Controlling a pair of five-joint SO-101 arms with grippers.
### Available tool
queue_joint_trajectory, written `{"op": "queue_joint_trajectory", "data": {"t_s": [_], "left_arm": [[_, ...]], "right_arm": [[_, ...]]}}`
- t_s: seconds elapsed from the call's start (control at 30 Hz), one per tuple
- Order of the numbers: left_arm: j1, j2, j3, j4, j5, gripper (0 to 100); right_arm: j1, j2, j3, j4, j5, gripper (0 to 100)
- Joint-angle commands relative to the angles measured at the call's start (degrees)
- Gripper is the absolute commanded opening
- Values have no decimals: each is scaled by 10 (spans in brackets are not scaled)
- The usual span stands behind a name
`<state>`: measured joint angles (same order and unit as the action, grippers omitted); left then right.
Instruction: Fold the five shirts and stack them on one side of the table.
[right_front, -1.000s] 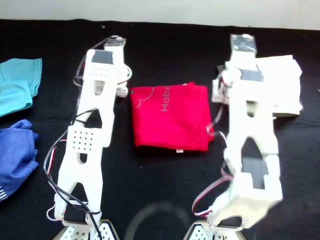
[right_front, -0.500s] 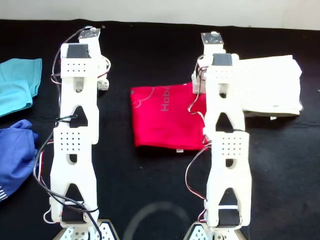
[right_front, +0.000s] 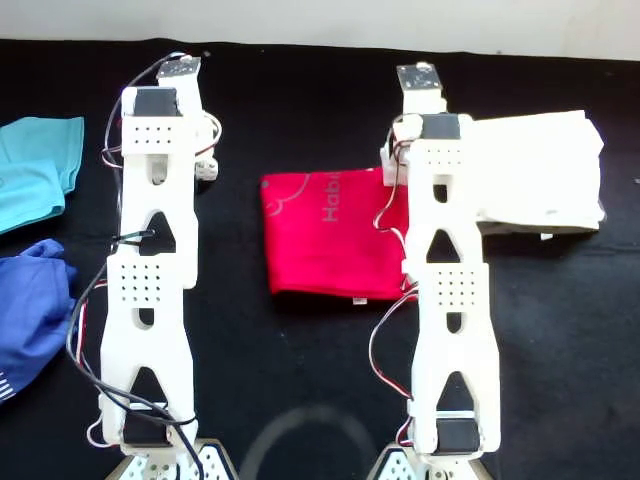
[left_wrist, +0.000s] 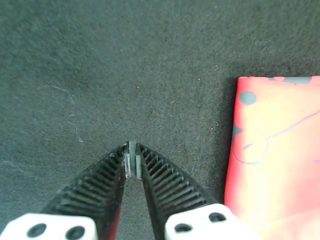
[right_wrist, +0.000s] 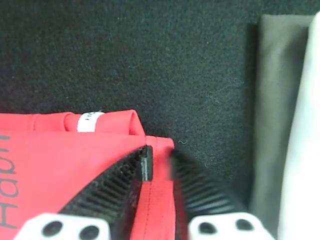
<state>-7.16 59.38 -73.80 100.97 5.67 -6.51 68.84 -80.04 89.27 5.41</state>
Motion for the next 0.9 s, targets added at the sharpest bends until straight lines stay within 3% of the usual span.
{"op": "queue_joint_trajectory", "data": {"t_s": [0.0, 0.43, 0.6, 0.87], "left_arm": [[-6, -39, -7, 4, 2, 9], [-7, -39, -7, 4, 3, 9], [-7, -40, -7, 4, 3, 9], [-36, -44, -11, 4, 4, 9]], "right_arm": [[4, -3, -31, -7, 8, 6], [-24, -7, -120, -7, 25, 6], [-41, 0, -109, -61, 75, 6], [-38, -6, -60, -78, 76, 22]]}}
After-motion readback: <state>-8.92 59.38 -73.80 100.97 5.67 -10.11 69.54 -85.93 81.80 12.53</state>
